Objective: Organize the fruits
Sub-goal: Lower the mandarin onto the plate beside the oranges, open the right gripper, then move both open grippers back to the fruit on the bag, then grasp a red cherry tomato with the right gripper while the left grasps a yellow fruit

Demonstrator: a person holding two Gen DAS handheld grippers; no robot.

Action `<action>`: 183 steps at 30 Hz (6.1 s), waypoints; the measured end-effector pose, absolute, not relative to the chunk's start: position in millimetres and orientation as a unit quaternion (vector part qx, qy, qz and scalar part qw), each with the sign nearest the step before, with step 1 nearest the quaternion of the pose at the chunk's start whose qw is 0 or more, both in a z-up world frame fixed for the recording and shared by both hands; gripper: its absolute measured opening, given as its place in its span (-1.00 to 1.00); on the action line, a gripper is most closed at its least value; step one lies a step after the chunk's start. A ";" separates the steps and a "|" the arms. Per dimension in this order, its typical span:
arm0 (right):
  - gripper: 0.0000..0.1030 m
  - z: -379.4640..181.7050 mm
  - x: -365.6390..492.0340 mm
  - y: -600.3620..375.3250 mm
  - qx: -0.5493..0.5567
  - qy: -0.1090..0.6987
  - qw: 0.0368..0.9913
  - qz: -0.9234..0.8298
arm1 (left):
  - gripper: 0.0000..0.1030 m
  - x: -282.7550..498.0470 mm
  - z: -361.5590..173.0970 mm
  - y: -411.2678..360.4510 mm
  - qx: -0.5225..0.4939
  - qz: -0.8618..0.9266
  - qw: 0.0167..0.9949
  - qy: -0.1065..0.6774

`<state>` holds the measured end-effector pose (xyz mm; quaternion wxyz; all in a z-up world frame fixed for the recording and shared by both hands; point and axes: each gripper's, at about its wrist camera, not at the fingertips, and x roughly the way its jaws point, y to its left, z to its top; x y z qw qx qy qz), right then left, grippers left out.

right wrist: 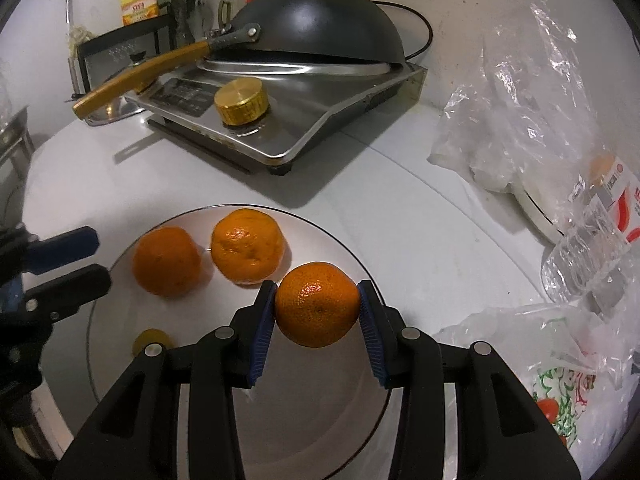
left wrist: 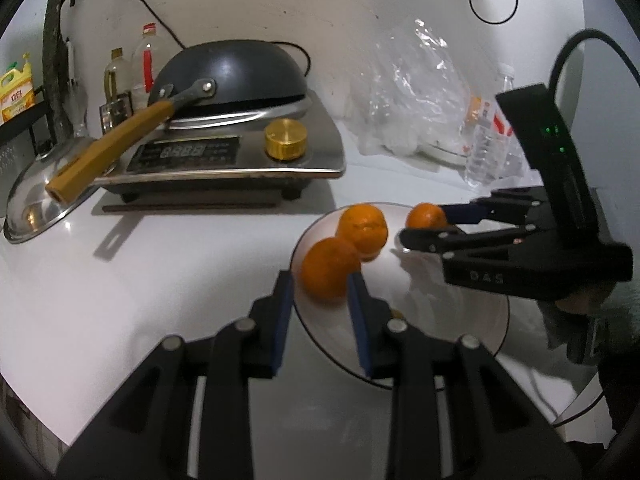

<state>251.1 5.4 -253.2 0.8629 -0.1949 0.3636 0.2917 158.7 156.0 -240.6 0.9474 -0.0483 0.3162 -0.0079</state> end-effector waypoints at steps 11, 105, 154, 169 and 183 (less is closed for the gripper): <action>-0.16 -256.7 254.2 7.4 -0.192 0.362 0.866 0.288 | -0.13 157.5 -241.1 155.9 -0.053 -0.006 0.947 0.316; -0.13 -200.9 156.1 -234.2 -0.062 0.313 0.917 0.240 | -0.02 123.8 -184.4 -41.5 0.058 -0.075 0.947 0.308; -0.25 -255.9 240.7 -272.3 -0.058 0.375 0.879 0.290 | -0.02 226.0 -250.5 -134.8 0.075 -0.122 0.906 0.399; -0.26 -265.2 255.0 -274.9 -0.058 0.392 0.868 0.301 | -0.02 257.2 -269.2 -142.4 0.073 -0.133 0.890 0.430; -0.31 -268.2 261.1 -268.6 -0.063 0.406 0.861 0.301 | -0.05 272.0 -272.4 -132.7 0.042 -0.140 0.889 0.433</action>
